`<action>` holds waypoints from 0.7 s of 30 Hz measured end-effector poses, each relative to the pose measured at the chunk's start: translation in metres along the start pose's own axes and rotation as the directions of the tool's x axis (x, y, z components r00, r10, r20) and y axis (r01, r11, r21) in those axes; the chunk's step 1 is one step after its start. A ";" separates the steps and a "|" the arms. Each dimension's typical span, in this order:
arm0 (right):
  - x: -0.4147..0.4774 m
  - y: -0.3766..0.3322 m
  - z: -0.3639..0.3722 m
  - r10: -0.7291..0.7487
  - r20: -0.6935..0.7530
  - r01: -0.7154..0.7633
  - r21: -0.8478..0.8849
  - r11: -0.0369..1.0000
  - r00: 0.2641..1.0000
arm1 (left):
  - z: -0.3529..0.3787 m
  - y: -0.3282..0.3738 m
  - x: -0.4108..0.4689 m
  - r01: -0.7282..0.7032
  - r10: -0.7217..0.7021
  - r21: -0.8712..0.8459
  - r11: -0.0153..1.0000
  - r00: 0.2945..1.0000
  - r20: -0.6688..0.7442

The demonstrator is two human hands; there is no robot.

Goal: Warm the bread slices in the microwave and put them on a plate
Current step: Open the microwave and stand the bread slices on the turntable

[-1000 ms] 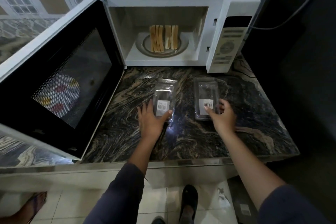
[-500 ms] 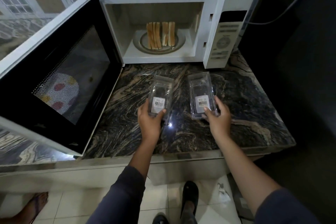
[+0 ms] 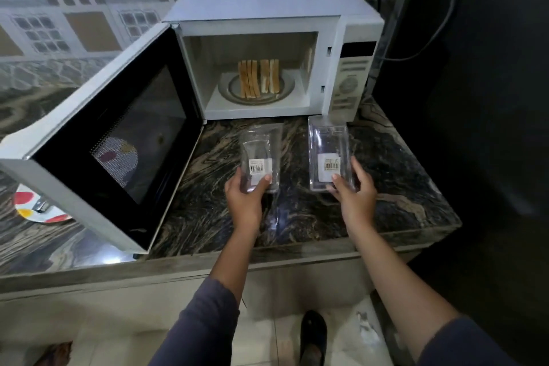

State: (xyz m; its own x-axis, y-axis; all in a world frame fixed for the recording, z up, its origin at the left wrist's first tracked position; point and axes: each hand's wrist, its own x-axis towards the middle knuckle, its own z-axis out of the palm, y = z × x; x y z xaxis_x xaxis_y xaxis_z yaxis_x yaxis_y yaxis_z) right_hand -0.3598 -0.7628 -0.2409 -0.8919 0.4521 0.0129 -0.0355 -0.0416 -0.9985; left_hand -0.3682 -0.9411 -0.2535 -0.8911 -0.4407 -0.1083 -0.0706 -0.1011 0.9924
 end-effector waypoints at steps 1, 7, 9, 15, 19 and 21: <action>-0.001 -0.007 0.002 -0.037 -0.003 0.037 0.002 0.999 0.999 | 0.001 0.006 0.001 -0.014 0.014 -0.033 0.999 1.000 -0.001; 0.013 -0.068 0.017 -0.244 -0.007 0.244 0.017 0.970 0.970 | 0.013 0.084 0.008 -0.176 0.173 -0.161 0.971 0.984 -0.035; 0.027 -0.093 0.026 -0.270 0.002 0.270 0.067 0.961 0.963 | 0.018 0.113 0.016 -0.239 0.235 -0.126 0.963 0.971 -0.045; 0.081 -0.156 0.066 -0.320 0.024 0.316 0.114 0.942 0.947 | 0.034 0.194 0.057 -0.367 0.363 -0.110 0.924 0.930 -0.057; 0.132 -0.183 0.095 -0.324 0.057 0.318 0.097 0.943 0.944 | 0.053 0.231 0.104 -0.349 0.343 -0.088 0.933 0.936 -0.076; 0.153 -0.201 0.108 -0.313 0.088 0.306 0.082 0.948 0.946 | 0.063 0.247 0.127 -0.329 0.325 -0.065 0.942 0.943 -0.070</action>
State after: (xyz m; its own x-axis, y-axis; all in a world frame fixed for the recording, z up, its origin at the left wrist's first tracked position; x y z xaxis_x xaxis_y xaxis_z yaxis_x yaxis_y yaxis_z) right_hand -0.5375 -0.7814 -0.0323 -0.8720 0.3621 0.3295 -0.3441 0.0257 -0.9386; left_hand -0.5268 -0.9659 -0.0184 -0.8319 -0.5110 0.2162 0.2563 -0.0084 0.9666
